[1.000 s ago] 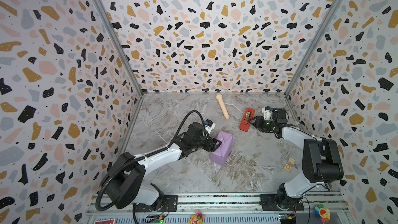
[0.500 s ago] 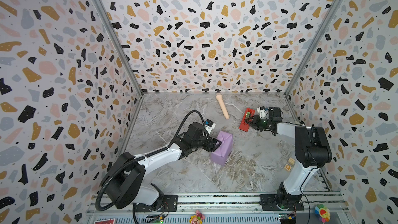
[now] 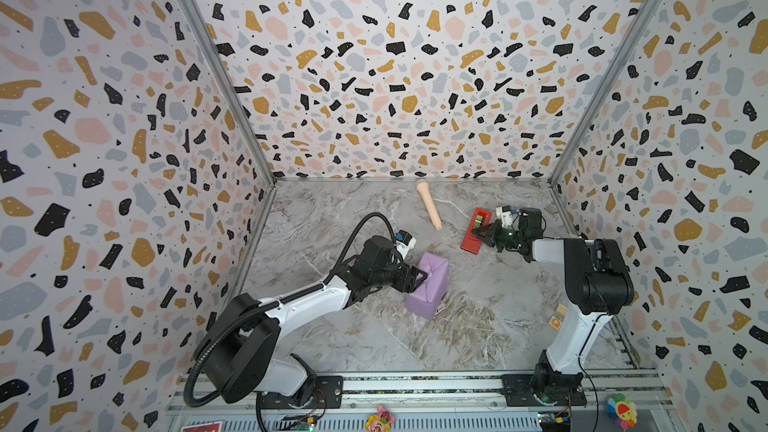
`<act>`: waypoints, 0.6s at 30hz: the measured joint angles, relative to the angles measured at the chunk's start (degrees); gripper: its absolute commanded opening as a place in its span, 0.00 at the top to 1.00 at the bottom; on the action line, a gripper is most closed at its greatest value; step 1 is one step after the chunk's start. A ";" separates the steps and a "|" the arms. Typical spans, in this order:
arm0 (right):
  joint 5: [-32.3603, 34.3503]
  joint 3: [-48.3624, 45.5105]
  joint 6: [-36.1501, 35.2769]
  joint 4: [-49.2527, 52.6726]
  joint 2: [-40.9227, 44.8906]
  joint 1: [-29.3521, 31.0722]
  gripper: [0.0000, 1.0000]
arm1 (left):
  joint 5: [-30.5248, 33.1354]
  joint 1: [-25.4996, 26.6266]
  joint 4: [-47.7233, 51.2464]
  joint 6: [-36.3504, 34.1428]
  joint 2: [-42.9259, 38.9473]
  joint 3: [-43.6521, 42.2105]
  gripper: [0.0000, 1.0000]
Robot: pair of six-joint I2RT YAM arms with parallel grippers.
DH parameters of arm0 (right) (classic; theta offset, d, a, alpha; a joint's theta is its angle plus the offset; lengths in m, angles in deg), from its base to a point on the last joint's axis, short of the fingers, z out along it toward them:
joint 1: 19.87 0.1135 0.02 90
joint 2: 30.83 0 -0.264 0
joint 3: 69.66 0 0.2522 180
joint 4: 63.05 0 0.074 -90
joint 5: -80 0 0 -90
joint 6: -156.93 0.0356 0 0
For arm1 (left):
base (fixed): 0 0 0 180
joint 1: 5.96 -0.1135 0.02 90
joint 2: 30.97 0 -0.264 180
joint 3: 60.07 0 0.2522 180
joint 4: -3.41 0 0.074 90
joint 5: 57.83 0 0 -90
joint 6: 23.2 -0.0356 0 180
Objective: Wrap the gift box in paper
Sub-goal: 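Pull a strip of tape from the red dispenser with the right gripper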
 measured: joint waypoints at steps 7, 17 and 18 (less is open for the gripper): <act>-2.62 -2.38 8.24 -7.63 0.00 -0.35 1.00 | 0.00 0.02 0.00 0.00 0.00 0.00 0.29; -5.09 -7.93 14.51 -16.17 3.41 -0.39 1.00 | 0.00 0.04 0.02 0.00 -0.02 0.00 0.29; -5.22 -8.92 14.69 -16.76 3.91 -0.26 1.00 | -0.02 0.07 0.00 -0.02 -0.02 0.00 0.29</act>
